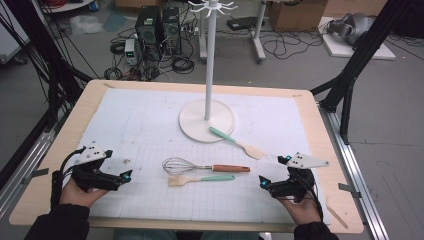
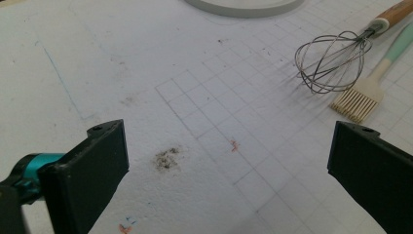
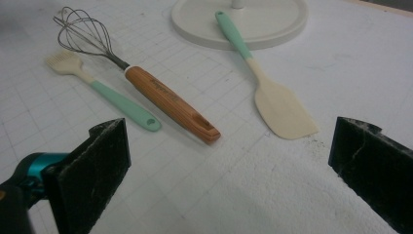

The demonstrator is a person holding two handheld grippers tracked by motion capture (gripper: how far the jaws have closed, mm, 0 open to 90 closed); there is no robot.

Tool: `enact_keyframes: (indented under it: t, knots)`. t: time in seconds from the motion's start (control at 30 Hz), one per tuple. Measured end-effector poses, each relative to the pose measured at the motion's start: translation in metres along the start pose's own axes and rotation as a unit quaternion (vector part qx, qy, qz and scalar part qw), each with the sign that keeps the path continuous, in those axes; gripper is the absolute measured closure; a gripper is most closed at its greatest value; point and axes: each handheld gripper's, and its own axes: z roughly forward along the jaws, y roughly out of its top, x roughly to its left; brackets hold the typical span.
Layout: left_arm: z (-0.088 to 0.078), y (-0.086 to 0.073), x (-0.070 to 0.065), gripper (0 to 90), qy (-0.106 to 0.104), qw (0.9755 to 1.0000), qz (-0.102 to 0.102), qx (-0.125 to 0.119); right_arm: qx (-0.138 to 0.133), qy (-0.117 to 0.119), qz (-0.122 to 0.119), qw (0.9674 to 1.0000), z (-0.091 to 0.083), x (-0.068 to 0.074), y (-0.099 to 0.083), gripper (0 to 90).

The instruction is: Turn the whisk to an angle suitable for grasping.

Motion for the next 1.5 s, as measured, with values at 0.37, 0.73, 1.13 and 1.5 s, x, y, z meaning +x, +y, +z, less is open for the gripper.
enact_keyframes:
  t: [0.37,0.73,1.13,1.5]
  knots:
    - [0.0,0.0006,-0.0011,1.7,-0.002,1.0,0.002,-0.002,-0.002,0.001,0.001,1.0,-0.0015,-0.0011,-0.0012,0.1]
    - [-0.0019,0.0001,-0.0016,1.8,-0.004,1.0,0.001,-0.003,-0.002,0.005,-0.003,1.0,-0.0001,-0.0003,-0.0005,0.1]
    - [-0.0014,0.0004,-0.0031,1.8,-0.008,1.0,0.003,-0.004,0.001,0.008,-0.003,1.0,0.0004,0.0002,-0.001,0.1]
    - [-0.0008,0.0008,-0.0053,1.8,-0.01,0.9999,0.007,-0.002,0.001,0.015,-0.001,0.9999,0.0015,-0.0002,0.0039,0.1]
